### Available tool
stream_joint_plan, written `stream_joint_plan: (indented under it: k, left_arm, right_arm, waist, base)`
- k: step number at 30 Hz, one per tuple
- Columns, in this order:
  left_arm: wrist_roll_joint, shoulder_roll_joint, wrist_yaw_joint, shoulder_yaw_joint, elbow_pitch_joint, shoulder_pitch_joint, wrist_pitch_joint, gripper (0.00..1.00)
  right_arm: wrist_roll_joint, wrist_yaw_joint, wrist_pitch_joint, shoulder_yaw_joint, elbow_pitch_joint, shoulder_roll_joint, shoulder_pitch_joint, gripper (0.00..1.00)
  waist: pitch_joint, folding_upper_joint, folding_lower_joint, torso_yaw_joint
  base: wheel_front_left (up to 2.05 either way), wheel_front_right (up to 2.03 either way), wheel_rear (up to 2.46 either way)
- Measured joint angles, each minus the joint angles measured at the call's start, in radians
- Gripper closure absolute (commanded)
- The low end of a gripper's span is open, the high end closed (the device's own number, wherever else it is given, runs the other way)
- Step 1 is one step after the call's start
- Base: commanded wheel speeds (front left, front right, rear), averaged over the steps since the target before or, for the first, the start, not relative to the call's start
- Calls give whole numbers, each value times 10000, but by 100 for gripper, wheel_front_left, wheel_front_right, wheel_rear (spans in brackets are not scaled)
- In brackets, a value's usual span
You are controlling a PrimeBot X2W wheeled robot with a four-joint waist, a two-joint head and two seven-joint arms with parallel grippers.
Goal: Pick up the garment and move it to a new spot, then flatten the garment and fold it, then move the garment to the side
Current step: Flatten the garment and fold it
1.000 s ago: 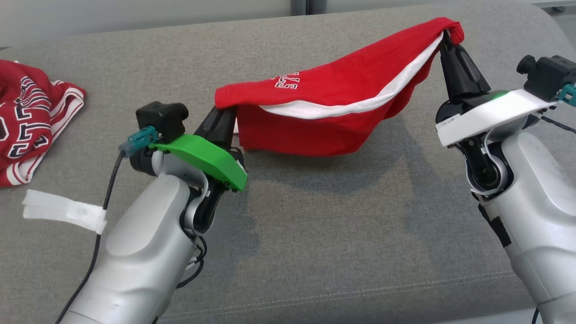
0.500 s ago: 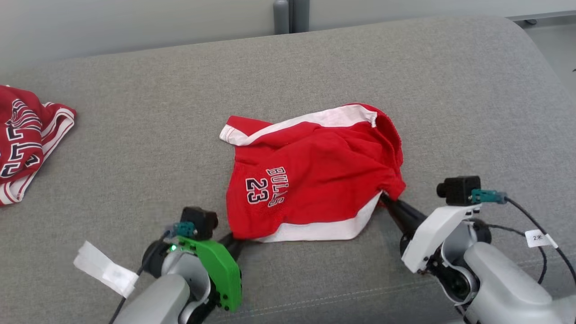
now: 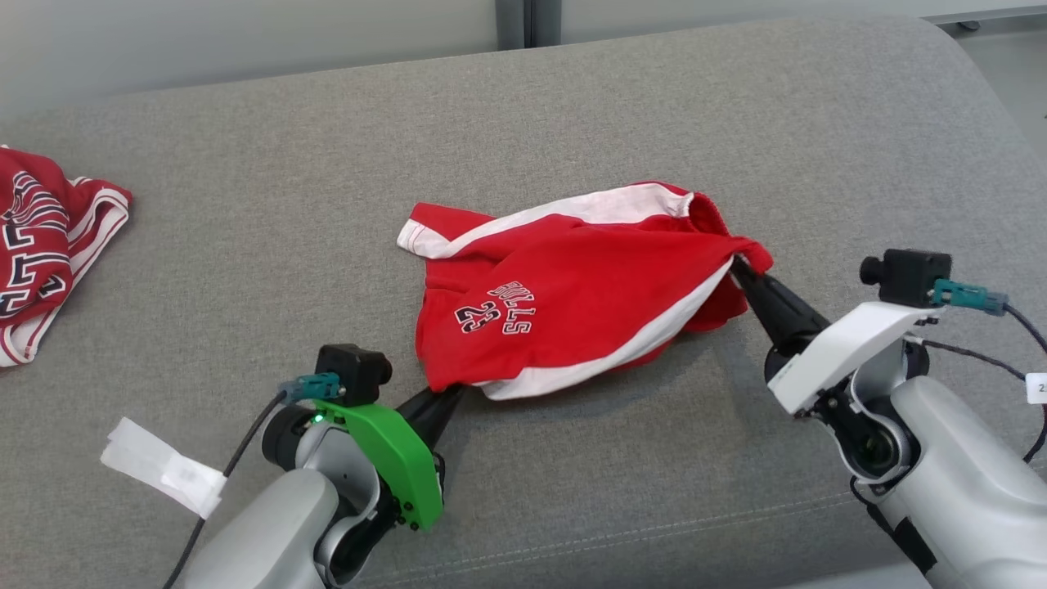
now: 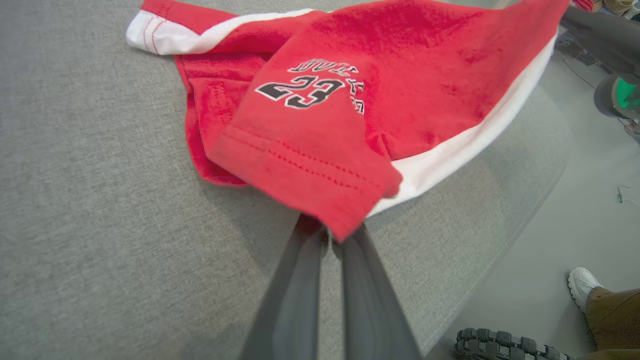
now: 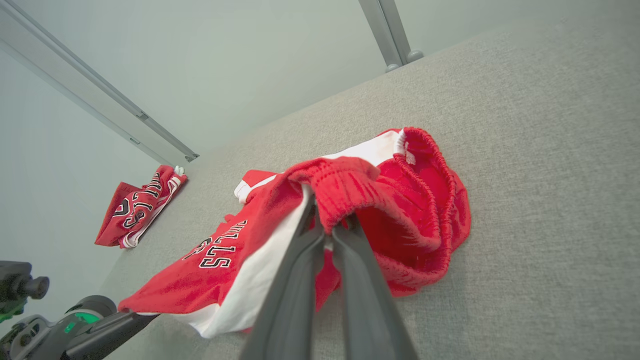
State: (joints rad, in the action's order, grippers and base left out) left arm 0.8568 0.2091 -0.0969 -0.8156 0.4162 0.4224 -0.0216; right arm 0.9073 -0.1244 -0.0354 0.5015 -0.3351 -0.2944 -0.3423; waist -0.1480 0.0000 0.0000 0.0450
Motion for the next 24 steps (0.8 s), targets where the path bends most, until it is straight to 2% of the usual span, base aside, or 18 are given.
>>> stream_joint_plan:
  k: [6,11,19,22,24]
  left_arm:
    - [128,280,0,372,-462,129,-142,100]
    - [746,341,-13,493,-1310,-198,-88,100]
    - [1319,821,-10,255,-1948,-1713,397,100]
    - [1358,878,2,520,-2161,-1638,387,100]
    - [1448,888,2,734,-2197,-1150,560,100]
  right_arm:
    - [-119,12,-163,-263,-2,-336,-213,100]
    - [17,12,412,222,186,-456,267,100]
    - [98,12,1260,1087,499,-817,1407,100]
    - [4,12,1392,1135,593,-918,1083,100]
    - [-433,12,1563,1277,579,-965,266,100]
  waist:
    - [7,0,0,-5]
    - [-21,0,0,-36]
    - [-197,0,0,-108]
    - [-276,0,0,-146]
    - [-311,0,0,-161]
  base:
    - [0,0,0]
    - [0,0,0]
    - [0,0,0]
    - [0,0,0]
    - [0,0,0]
